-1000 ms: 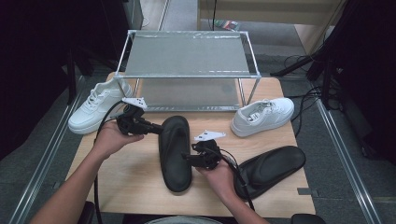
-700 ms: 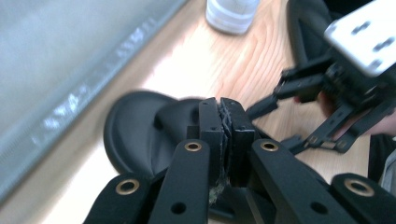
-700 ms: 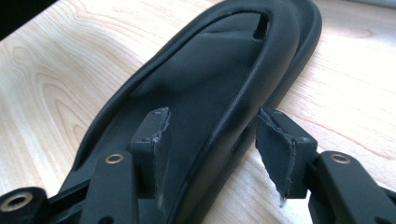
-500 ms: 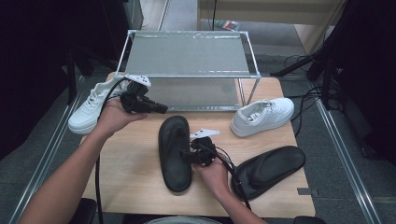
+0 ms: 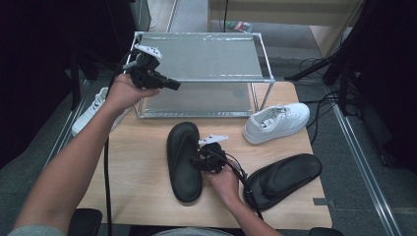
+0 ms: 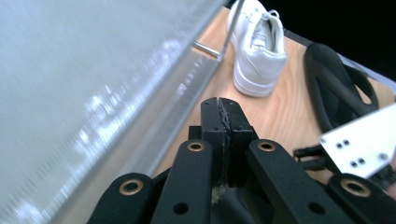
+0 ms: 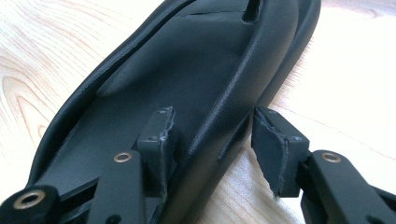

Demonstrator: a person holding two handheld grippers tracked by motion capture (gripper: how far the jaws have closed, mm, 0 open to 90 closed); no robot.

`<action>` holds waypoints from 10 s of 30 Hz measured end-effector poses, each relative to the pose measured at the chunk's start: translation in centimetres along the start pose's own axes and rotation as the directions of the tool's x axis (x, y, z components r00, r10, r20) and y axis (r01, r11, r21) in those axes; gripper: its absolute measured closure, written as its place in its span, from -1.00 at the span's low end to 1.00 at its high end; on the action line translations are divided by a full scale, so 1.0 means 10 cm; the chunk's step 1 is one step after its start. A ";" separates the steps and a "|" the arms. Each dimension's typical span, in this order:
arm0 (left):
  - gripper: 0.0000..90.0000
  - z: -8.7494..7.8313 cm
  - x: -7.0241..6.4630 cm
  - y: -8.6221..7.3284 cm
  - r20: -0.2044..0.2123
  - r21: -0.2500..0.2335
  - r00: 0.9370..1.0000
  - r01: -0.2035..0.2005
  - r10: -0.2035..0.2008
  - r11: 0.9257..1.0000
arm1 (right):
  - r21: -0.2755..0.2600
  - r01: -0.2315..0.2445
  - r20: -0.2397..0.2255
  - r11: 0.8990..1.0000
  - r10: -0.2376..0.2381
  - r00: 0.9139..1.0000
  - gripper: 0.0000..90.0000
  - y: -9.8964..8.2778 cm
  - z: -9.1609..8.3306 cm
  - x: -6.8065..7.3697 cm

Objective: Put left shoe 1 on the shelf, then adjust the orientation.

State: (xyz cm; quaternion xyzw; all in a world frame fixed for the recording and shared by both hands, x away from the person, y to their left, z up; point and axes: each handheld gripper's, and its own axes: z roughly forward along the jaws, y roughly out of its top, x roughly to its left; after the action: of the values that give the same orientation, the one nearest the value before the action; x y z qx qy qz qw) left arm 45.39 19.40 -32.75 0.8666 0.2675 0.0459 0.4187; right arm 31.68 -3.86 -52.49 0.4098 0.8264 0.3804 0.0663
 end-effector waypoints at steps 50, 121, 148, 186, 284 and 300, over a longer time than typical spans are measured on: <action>1.00 0.24 0.53 -0.03 -0.072 0.013 0.993 0.090 -0.089 0.996 | -0.006 -0.018 0.028 1.000 0.018 0.999 0.86 0.20 -0.11 -0.09; 1.00 0.27 0.54 -0.02 -0.083 0.013 0.992 0.093 -0.092 0.996 | -0.046 0.038 0.072 0.998 -0.034 0.997 1.00 0.05 -0.37 -0.50; 1.00 0.27 0.51 0.03 -0.105 0.047 0.991 0.088 -0.083 0.995 | -0.034 -0.014 0.057 0.999 0.016 0.998 1.00 -0.02 -0.19 -0.54; 1.00 0.27 0.55 -0.01 -0.082 0.024 0.992 0.100 -0.098 0.995 | -0.130 -0.023 0.038 0.991 0.028 0.999 1.00 0.64 0.43 -0.43; -0.18 0.35 -1.15 -1.52 -0.022 0.004 0.997 0.071 -0.071 0.997 | -0.183 0.142 -0.155 0.973 -0.172 0.973 0.43 -0.19 -1.45 -1.00; -0.14 0.54 -1.21 -1.52 0.054 0.020 0.998 0.039 -0.040 0.999 | -0.126 0.106 -0.111 0.986 -0.120 0.987 1.00 -0.43 -1.65 -1.10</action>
State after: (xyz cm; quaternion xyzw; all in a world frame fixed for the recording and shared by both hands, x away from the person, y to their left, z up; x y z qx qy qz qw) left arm 30.28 17.24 -45.89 0.8660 0.2734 0.0118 0.4185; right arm 29.26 -22.98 -46.08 0.3343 0.8264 0.4486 0.0635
